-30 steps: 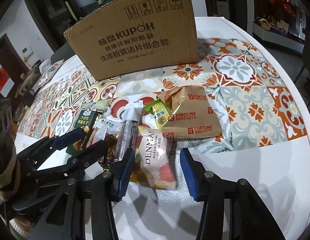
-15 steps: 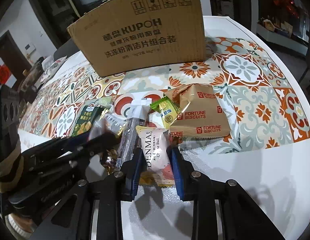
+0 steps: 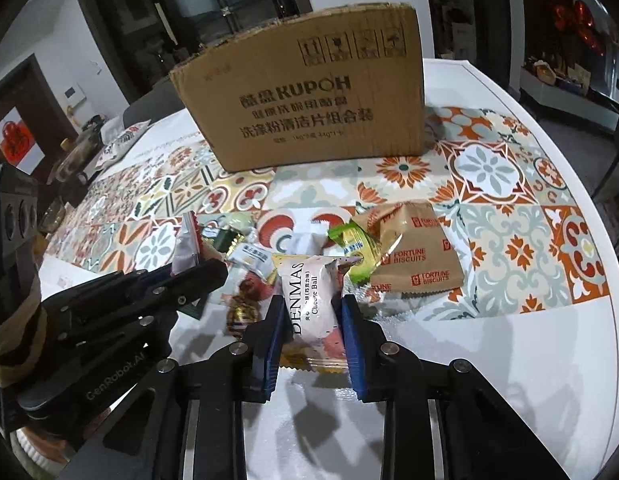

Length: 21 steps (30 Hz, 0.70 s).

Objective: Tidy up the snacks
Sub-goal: 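Grasp the white red-striped packet with the left gripper while the right grasps the DENMAS packet, then lift both packets over the box and release them inside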

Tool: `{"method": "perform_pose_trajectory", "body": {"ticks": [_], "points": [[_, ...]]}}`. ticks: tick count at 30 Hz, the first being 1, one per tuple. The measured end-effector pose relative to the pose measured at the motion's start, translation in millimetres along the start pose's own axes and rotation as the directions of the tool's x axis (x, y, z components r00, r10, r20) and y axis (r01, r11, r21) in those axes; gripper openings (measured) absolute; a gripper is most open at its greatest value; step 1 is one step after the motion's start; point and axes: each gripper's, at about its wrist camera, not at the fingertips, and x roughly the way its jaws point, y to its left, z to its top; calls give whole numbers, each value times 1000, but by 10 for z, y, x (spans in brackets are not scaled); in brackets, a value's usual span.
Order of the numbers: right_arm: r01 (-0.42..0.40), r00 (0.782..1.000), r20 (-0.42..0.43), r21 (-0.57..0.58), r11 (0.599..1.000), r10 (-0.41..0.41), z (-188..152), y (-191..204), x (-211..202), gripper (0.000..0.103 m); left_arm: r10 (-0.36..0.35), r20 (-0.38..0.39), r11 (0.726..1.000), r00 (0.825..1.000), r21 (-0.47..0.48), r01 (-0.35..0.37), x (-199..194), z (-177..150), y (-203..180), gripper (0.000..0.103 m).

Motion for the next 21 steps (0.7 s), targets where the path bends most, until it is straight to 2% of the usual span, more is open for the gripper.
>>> {"method": "perform_pose_trajectory", "body": {"ticks": [13, 21], "points": [[-6, 997, 79, -49, 999, 10, 162, 157, -298, 29, 16, 73, 999, 997, 28, -18, -316, 201, -116, 17], [-8, 989, 149, -74, 997, 19, 395, 222, -508, 29, 50, 122, 997, 991, 44, -56, -495, 488, -132, 17]]}}
